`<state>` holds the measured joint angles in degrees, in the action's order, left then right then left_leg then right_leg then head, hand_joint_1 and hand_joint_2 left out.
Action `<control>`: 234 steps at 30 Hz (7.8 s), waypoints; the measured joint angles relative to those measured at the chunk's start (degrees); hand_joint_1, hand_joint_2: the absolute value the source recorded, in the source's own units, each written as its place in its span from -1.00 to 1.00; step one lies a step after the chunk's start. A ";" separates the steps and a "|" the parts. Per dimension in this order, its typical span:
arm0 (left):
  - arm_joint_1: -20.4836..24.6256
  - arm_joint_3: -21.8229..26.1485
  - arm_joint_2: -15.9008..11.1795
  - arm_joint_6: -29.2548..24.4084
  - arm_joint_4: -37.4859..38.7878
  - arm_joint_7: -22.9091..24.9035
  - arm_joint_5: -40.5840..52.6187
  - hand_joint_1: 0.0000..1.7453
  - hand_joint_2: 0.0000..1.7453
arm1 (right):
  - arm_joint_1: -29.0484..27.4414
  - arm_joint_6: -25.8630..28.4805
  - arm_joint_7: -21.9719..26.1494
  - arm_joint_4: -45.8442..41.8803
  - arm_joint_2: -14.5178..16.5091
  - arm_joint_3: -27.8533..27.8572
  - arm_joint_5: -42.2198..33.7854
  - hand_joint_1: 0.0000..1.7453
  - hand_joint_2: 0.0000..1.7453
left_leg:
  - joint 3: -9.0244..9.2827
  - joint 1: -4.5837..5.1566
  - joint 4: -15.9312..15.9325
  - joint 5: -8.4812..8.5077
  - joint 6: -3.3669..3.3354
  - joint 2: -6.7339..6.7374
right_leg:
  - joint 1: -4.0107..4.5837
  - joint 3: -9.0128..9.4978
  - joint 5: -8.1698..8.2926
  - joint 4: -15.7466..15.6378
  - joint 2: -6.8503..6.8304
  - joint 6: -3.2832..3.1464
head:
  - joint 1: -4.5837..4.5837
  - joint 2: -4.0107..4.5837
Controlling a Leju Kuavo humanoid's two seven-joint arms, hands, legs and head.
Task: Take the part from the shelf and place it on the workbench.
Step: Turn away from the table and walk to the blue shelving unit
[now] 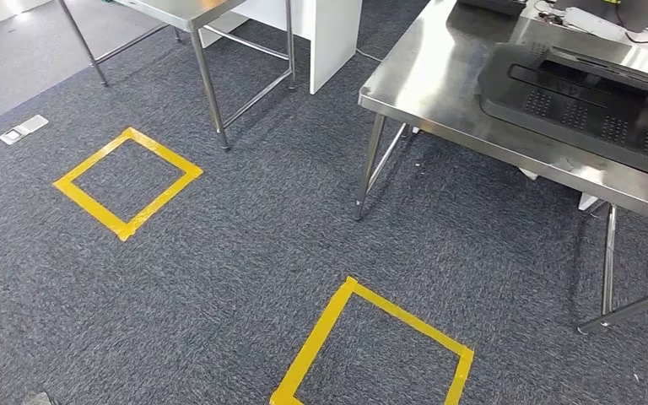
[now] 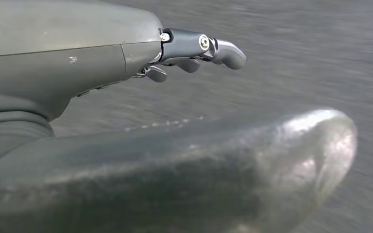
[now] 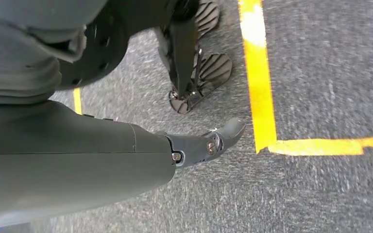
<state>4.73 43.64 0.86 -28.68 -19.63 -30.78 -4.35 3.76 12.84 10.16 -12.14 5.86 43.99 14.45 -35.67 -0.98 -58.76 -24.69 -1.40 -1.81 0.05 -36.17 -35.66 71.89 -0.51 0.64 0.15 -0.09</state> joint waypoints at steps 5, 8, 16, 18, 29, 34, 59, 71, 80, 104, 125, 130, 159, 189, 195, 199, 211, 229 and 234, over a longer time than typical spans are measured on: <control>-0.41 0.06 1.80 -3.99 4.04 9.93 5.12 -1.00 -1.00 | 0.01 0.42 -1.17 0.01 -0.02 0.27 1.01 -1.00 -1.00 | -0.78 0.00 -0.06 1.07 0.54 -4.27 | -0.12 5.09 4.49 -9.94 2.82 1.54 | 0.00 0.00; -0.39 -0.91 2.90 -5.40 5.45 13.01 7.39 -1.00 -1.00 | 0.24 0.44 -1.64 0.01 -0.02 0.26 1.96 -1.00 -1.00 | -1.17 0.18 0.10 1.77 1.47 -6.23 | 0.21 7.31 6.19 -14.89 4.35 0.53 | 0.07 0.00; -0.48 -3.30 4.24 -5.87 7.33 17.91 10.97 -1.00 -1.00 | -0.39 1.43 -3.29 0.04 0.09 -1.46 7.33 -1.00 -1.00 | -7.22 0.08 -14.33 -7.13 3.39 1.35 | 0.16 7.33 7.71 -15.69 -2.18 -1.98 | 1.07 0.00; -0.68 -4.20 4.62 -5.82 7.52 18.52 12.05 -1.00 -1.00 | -0.42 1.29 -3.56 0.05 0.04 -2.38 8.27 -1.00 -1.00 | -5.54 -0.11 -13.01 -5.98 3.67 2.12 | 0.16 7.23 7.65 -15.59 -3.90 -1.89 | 1.09 0.00; -0.53 -6.29 5.49 -4.61 7.71 17.91 13.33 -1.00 -1.00 | -0.02 0.22 -3.00 0.04 -0.09 -4.89 10.31 -1.00 -1.00 | 1.13 -0.01 0.32 -0.55 0.19 1.57 | -0.11 3.84 2.35 -6.79 -1.33 0.22 | 0.24 0.00; -0.59 -6.63 5.63 -4.45 7.82 18.55 13.42 -1.00 -1.00 | -0.25 0.21 -3.00 0.05 -0.36 -5.03 10.38 -1.00 -1.00 | 0.07 -0.09 0.30 0.46 0.37 -2.91 | -0.46 1.29 1.22 -1.66 0.77 1.47 | 0.15 0.00; -0.72 -6.87 6.43 -3.81 7.94 16.73 11.80 -1.00 -1.00 | 0.20 -0.36 -2.28 0.04 -0.95 -5.46 10.73 -1.00 -1.00 | 2.00 0.39 0.61 -0.68 0.05 2.30 | 0.23 5.18 3.97 -9.93 -3.18 0.26 | 0.25 0.00; -0.86 -6.60 6.59 -4.36 7.95 16.00 11.70 -1.00 -1.00 | 0.25 -0.45 -2.04 0.10 -0.83 -5.45 10.78 -1.00 -1.00 | 0.27 0.50 0.68 1.28 1.63 -6.52 | -0.50 7.00 7.08 -14.84 3.51 0.69 | 0.14 0.00; -1.01 -6.39 6.51 1.97 7.98 16.40 11.70 -1.00 -1.00 | -0.03 -0.51 -1.71 0.10 -1.04 -5.43 10.86 -1.00 -1.00 | -4.94 -0.12 -12.08 -4.93 3.10 2.19 | -0.23 6.99 7.72 -15.24 -4.00 -1.29 | 0.90 0.00; -1.26 -6.31 5.74 2.57 7.98 17.01 12.69 -1.00 -1.00 | 0.19 -0.83 -1.56 0.19 -0.91 -5.39 10.90 -1.00 -1.00 | -1.37 0.57 -1.37 0.27 2.37 -4.55 | -0.62 6.92 7.56 -14.75 1.72 -0.73 | -0.03 0.00; -0.74 -6.17 5.62 2.37 7.98 17.49 12.74 -1.00 -1.00 | -0.08 -1.31 -1.41 0.19 -0.91 -5.37 11.05 -1.00 -1.00 | 1.11 0.50 0.74 0.38 -0.46 -2.11 | -0.25 -0.90 0.34 1.82 0.36 0.82 | -0.37 0.00; -0.76 -6.16 5.68 2.37 7.98 17.51 12.73 -1.00 -1.00 | 0.03 -1.32 -1.41 0.20 -0.99 -5.37 11.05 -1.00 -1.00 | 0.83 0.60 0.70 1.03 0.68 -5.83 | -0.73 6.20 7.18 -14.26 5.28 1.75 | -0.36 0.00; -1.01 -6.05 5.64 8.21 7.98 16.19 11.72 -1.00 -1.00 | -0.09 -1.47 -1.33 0.21 -1.08 -5.30 11.39 -1.00 -1.00 | 1.02 0.35 0.75 0.80 0.18 -4.44 | -0.97 3.97 5.78 -9.86 3.06 2.45 | -0.43 0.00; -1.08 -5.96 5.73 10.14 8.00 16.64 12.66 -1.00 -1.00 | -0.18 -1.79 -0.51 0.21 -1.38 -4.84 11.54 -1.00 -1.00 | 0.33 0.17 0.15 0.70 -0.17 -2.41 | -0.69 0.62 2.54 -2.11 0.45 1.84 | -0.18 0.00; -1.35 -5.96 5.67 10.66 8.00 16.40 12.75 -1.00 -1.00 | 0.52 -1.91 0.59 0.21 -1.28 -4.16 10.72 -1.00 -1.00 | 0.28 0.54 0.23 0.97 1.47 -3.65 | -0.62 5.34 8.14 -14.31 1.31 0.66 | -0.21 0.00; -1.47 -5.96 5.49 11.28 8.00 16.08 12.75 -1.00 -1.00 | 0.31 -1.80 0.61 0.21 -1.21 -3.76 10.56 -1.00 -1.00 | -2.60 0.37 -6.64 -3.92 2.43 0.31 | -1.10 5.61 8.85 -14.67 0.50 -0.87 | 0.32 0.00; -1.37 -5.96 5.31 11.33 8.00 15.61 12.85 -1.00 -1.00 | -0.03 -1.64 0.62 0.21 -0.95 -2.97 10.33 -1.00 -1.00 | 2.15 0.38 -0.18 -1.39 1.28 1.83 | -0.67 6.20 7.90 -14.52 -0.90 1.02 | 0.36 0.00; -1.37 -5.94 5.39 11.13 7.98 15.61 12.90 -1.00 -1.00 | -0.05 -1.64 0.64 0.21 -0.90 -2.91 10.72 -1.00 -1.00 | 0.60 0.35 -4.50 -4.70 2.12 1.01 | -1.08 4.20 9.97 -14.70 0.31 -0.46 | 0.17 0.00; -1.44 -5.87 5.35 10.99 8.00 15.81 13.01 -1.00 -1.00 | -0.12 -1.64 0.60 0.21 -0.89 -2.90 10.87 -1.00 -1.00 | -4.93 0.03 -14.17 -7.10 2.89 1.44 | -1.01 5.04 9.28 -14.68 0.26 -1.03 | 0.31 0.00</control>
<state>3.29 37.77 6.22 -17.69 -11.63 -14.98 8.66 3.64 11.19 10.76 -11.93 4.97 41.09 25.32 -40.60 -0.95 -72.93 -31.80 1.49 -0.37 -0.96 -31.13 -26.38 57.21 -0.25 -0.39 0.45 -0.09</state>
